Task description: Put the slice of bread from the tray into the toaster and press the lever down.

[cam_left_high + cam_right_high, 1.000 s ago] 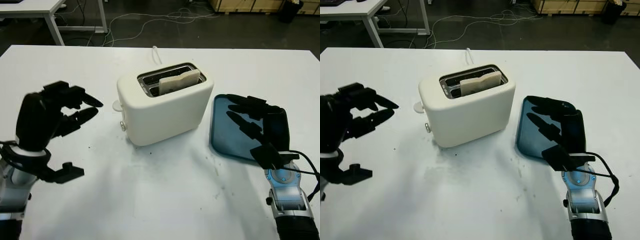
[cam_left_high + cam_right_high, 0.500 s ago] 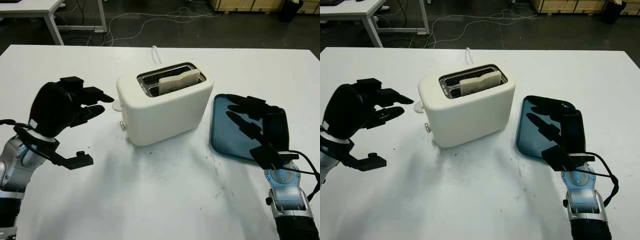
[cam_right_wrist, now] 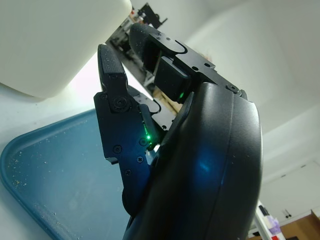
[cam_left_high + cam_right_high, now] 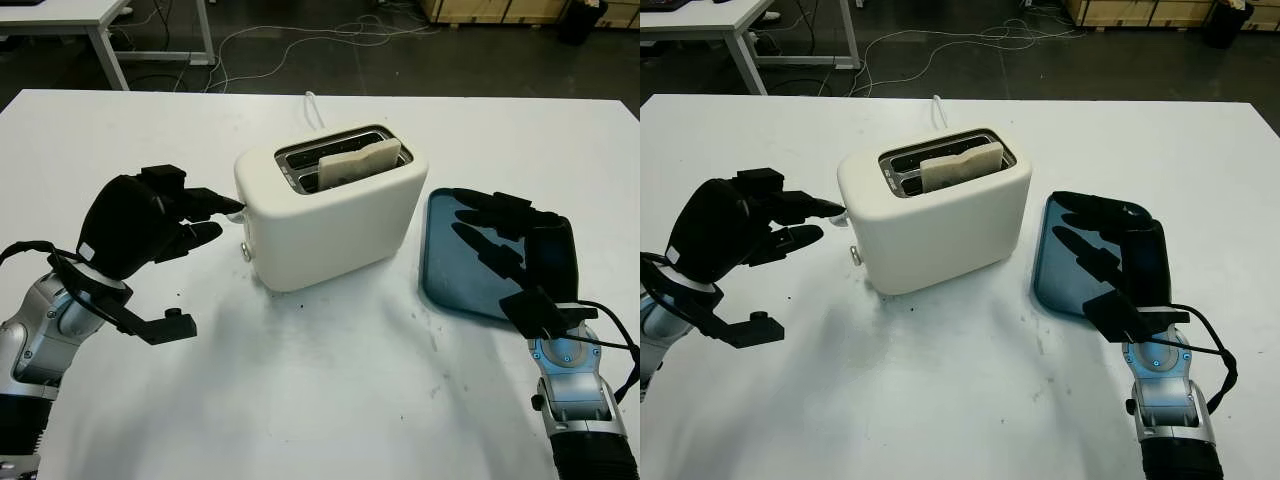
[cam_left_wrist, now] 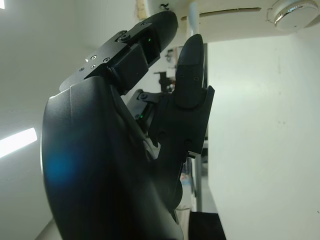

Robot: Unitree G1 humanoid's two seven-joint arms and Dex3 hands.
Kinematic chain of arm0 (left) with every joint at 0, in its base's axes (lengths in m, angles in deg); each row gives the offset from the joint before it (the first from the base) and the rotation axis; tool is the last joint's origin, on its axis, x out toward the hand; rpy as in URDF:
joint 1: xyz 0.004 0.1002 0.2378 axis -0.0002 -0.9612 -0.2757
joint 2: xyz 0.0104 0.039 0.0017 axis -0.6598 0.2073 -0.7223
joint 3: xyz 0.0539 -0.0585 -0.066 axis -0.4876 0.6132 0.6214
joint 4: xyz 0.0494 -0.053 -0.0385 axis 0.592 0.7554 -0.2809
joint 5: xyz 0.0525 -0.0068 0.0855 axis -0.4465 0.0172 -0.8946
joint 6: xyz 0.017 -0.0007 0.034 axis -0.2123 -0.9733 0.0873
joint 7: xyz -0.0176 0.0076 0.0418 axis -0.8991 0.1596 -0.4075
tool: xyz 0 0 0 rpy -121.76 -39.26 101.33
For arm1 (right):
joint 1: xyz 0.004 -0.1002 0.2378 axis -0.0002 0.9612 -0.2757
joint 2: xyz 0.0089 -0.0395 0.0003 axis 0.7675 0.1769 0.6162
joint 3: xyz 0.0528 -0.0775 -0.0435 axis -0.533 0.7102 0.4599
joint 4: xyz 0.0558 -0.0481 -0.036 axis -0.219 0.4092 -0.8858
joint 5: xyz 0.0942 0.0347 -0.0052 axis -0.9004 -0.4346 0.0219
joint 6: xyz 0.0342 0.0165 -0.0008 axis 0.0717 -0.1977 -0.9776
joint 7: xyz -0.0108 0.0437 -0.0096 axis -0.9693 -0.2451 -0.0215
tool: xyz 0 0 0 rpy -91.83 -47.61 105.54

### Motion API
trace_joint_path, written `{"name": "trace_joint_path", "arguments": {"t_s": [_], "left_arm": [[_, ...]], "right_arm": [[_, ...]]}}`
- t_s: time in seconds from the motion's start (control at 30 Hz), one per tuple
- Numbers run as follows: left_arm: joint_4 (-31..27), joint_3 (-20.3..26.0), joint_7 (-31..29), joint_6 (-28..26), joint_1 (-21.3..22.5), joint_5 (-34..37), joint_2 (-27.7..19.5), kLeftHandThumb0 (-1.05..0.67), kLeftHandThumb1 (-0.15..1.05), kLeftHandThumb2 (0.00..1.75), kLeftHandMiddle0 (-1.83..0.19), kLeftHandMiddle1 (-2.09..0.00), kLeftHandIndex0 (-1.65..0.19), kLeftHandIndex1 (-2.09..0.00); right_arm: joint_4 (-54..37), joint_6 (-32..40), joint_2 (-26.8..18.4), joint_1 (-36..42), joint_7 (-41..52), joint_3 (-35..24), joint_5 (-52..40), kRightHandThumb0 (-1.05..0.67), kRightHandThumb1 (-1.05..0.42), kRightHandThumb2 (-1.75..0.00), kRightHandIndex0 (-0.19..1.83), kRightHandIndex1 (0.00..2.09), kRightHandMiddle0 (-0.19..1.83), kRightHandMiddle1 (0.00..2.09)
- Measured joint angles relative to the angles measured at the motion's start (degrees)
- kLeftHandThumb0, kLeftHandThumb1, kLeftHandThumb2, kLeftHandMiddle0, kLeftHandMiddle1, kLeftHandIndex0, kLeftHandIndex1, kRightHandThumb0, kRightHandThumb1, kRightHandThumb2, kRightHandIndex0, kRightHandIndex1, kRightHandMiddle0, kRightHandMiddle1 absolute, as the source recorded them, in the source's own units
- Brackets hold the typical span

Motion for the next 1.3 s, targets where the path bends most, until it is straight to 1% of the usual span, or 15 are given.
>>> {"name": "trace_joint_path", "arguments": {"t_s": [0.47,0.73,0.9,0.97,1.2,1.3], "left_arm": [[0.4,-0.1,0.0,-1.1,0.0,-0.3,0.0,-0.28,0.92,0.32,-0.67,-1.7,-0.9,-0.09],[1.3,-0.3,0.3,-1.1,0.1,-1.2,0.0,-0.26,0.92,0.3,-0.68,-1.66,-0.91,-0.08],[1.3,-0.6,0.3,-1.1,0.1,-1.2,0.0,-0.26,0.92,0.28,-0.68,-1.67,-0.92,-0.07],[1.3,-0.7,0.4,-1.0,0.1,-1.2,0.0,-0.26,0.92,0.26,-0.7,-1.64,-0.93,-0.07],[2.2,-1.3,1.4,-0.8,0.2,-1.5,0.0,-0.29,0.92,0.3,-0.71,-1.6,-0.95,-0.07],[2.8,-1.8,1.9,-0.5,0.5,-1.5,-0.1,-0.29,0.92,0.28,-0.73,-1.56,-0.96,-0.07]], "right_arm": [[0.0,0.0,0.0,0.0,0.3,0.0,0.0,-0.33,-0.92,-0.09,0.97,0.2,0.93,0.0],[0.0,0.0,0.0,0.0,0.3,0.0,0.0,-0.33,-0.92,-0.09,0.97,0.2,0.93,0.0],[0.0,0.0,0.0,0.0,0.3,0.0,0.0,-0.34,-0.92,-0.1,0.96,0.2,0.92,0.0],[0.0,0.0,0.0,0.0,0.3,0.0,0.0,-0.34,-0.92,-0.1,0.96,0.2,0.93,0.0],[0.0,0.0,0.0,0.1,0.3,0.0,0.0,-0.35,-0.92,-0.1,0.96,0.2,0.93,0.0],[0.0,0.0,0.0,0.1,0.3,0.0,0.0,-0.35,-0.92,-0.1,0.96,0.2,0.93,0.0]]}}
